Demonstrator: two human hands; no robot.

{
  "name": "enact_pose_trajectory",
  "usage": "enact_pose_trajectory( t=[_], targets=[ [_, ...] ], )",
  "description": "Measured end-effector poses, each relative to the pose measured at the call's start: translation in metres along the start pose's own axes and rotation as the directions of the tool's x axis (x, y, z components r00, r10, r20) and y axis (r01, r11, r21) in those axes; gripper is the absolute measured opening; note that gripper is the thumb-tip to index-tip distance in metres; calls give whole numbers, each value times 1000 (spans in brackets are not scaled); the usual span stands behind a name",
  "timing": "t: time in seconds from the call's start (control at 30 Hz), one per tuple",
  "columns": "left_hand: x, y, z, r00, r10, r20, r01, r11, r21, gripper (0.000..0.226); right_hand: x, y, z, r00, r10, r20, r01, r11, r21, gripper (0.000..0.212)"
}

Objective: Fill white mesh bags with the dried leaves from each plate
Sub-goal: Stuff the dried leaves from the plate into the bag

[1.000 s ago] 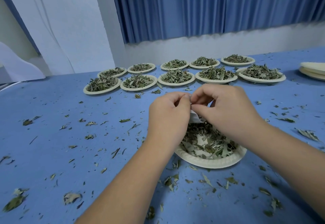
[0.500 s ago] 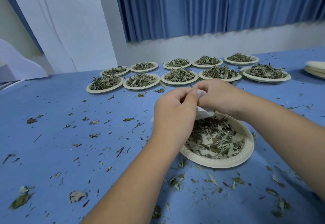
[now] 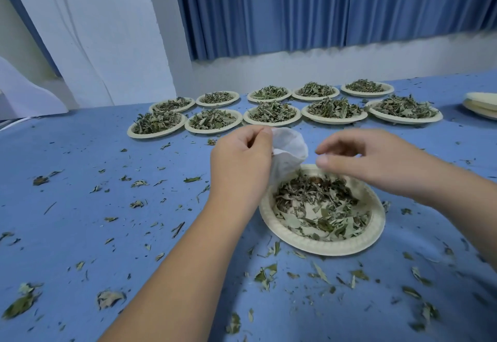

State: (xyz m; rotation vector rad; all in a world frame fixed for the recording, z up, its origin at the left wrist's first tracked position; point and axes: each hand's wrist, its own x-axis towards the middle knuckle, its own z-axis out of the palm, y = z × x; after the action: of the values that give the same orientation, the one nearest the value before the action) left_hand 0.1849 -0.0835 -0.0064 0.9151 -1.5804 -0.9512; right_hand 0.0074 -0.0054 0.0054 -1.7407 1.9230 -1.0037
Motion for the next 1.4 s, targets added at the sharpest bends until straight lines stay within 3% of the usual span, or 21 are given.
enact_pose_trajectory(
  t=[0.17, 0.27, 0.37, 0.57, 0.77, 0.9, 1.4],
  targets=[
    [5, -4, -3, 997, 57, -47, -57, 998, 4, 25, -23, 1, -10, 939, 22, 344, 122, 912, -391, 67],
    [6, -5, -6, 994, 80, -75, -80, 997, 9, 24, -26, 1, -5, 921, 58, 385, 167, 835, -525, 82],
    [8, -4, -10, 990, 79, -118, -78, 997, 10, 24, -28, -2, 0, 927, 60, 370, 183, 788, -587, 80],
    [10, -4, -12, 984, 106, -145, -101, 994, 44, 29, -29, -4, 7, 934, 66, 350, 171, 779, -603, 69],
    [9, -6, -12, 979, 169, -117, -157, 982, 103, 26, -30, -3, 0, 940, 12, 340, 173, 842, -510, 66],
    [10, -8, -13, 975, 189, -118, -173, 976, 131, 24, -32, -1, -16, 897, 14, 443, 196, 884, -425, 46],
    [9, -12, -12, 967, 244, -78, -224, 952, 208, 23, -27, -6, 11, 840, 8, 543, 310, 813, -493, 53]
  ],
)
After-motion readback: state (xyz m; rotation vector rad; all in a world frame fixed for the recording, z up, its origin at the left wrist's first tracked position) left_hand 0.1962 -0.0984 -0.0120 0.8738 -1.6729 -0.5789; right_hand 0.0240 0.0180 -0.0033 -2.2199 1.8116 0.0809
